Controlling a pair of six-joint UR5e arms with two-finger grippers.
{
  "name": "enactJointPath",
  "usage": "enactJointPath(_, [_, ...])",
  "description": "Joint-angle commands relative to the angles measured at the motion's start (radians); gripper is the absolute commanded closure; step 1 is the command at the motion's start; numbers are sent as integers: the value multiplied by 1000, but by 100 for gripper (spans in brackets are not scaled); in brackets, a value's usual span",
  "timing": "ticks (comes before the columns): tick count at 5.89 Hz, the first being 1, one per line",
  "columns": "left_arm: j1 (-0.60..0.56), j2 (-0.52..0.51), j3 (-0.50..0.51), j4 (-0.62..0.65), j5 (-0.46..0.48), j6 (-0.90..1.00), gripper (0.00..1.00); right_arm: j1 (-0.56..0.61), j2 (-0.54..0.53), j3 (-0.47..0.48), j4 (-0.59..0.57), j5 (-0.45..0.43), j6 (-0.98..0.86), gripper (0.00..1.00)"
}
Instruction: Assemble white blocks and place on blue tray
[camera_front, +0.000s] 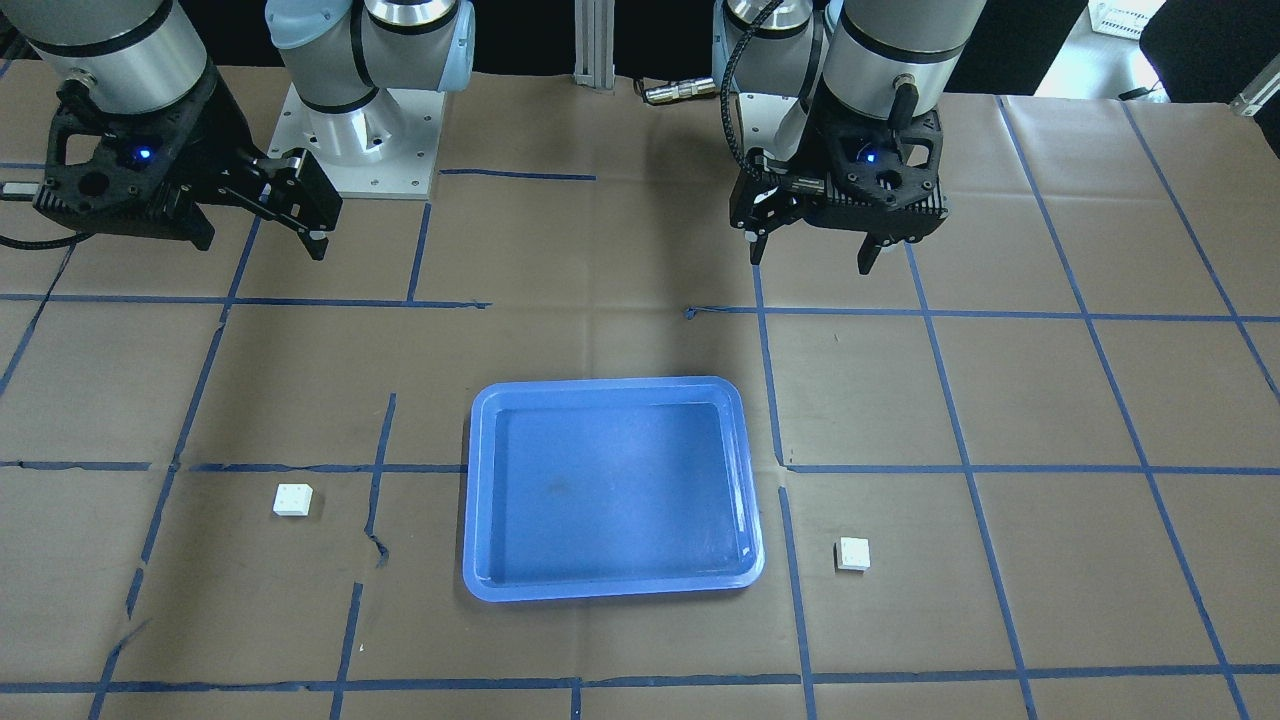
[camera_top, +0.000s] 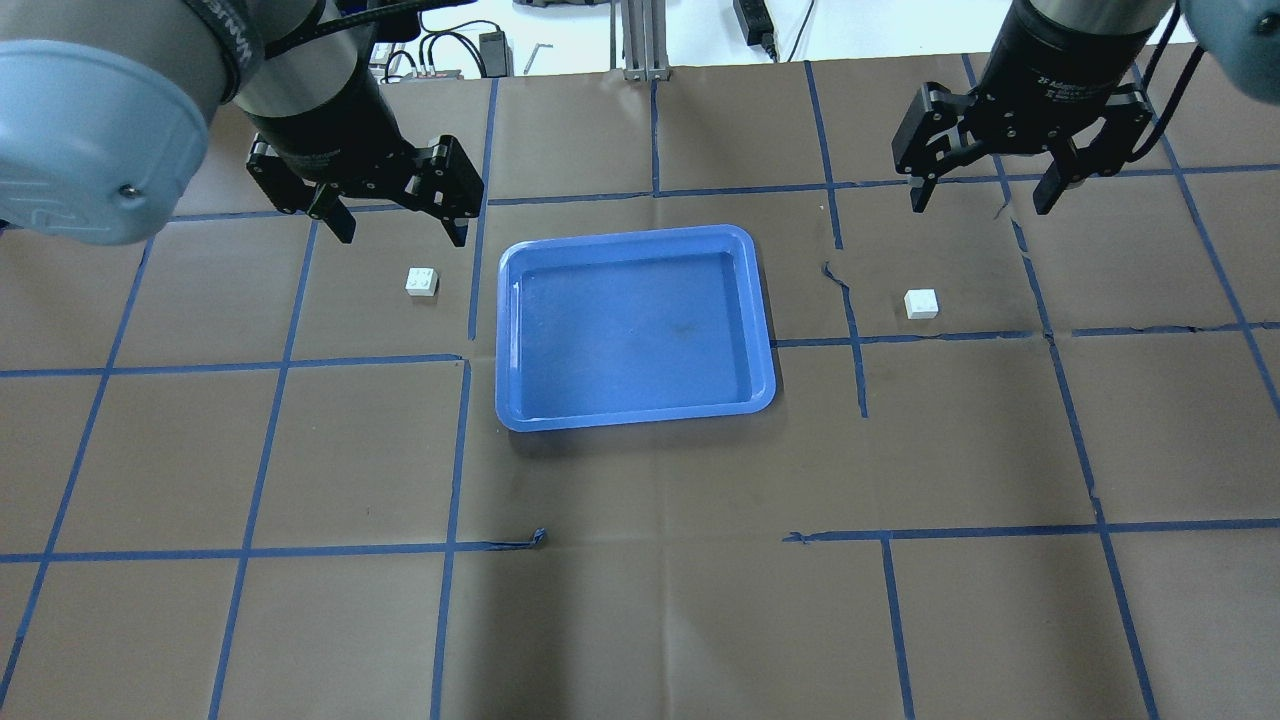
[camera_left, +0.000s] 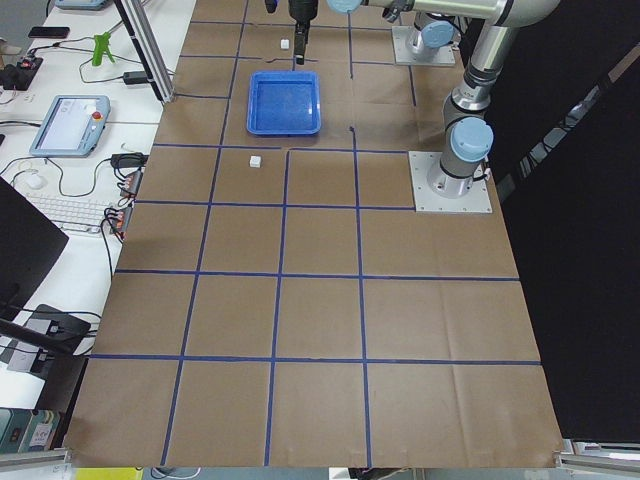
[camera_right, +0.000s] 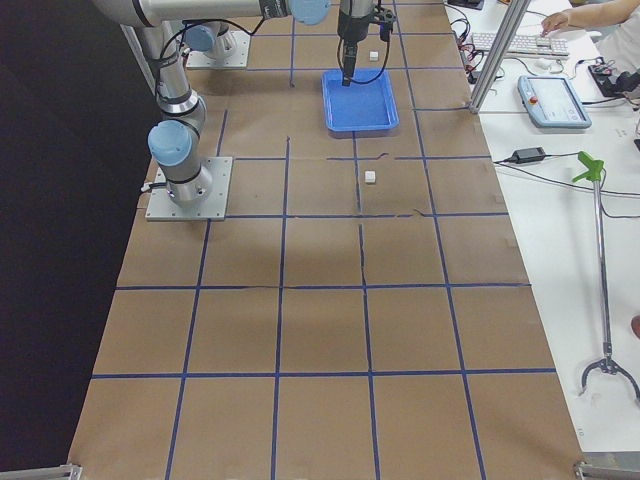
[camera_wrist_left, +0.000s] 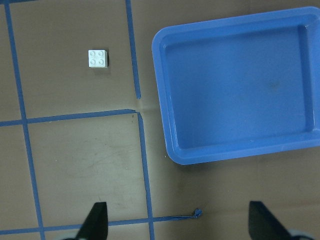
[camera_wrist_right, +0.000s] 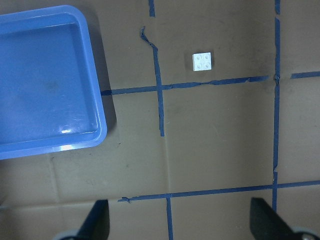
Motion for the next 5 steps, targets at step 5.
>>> enactJointPath(5, [12,2,0,0,-5,2,1,2,0,0,-2,4,0,0])
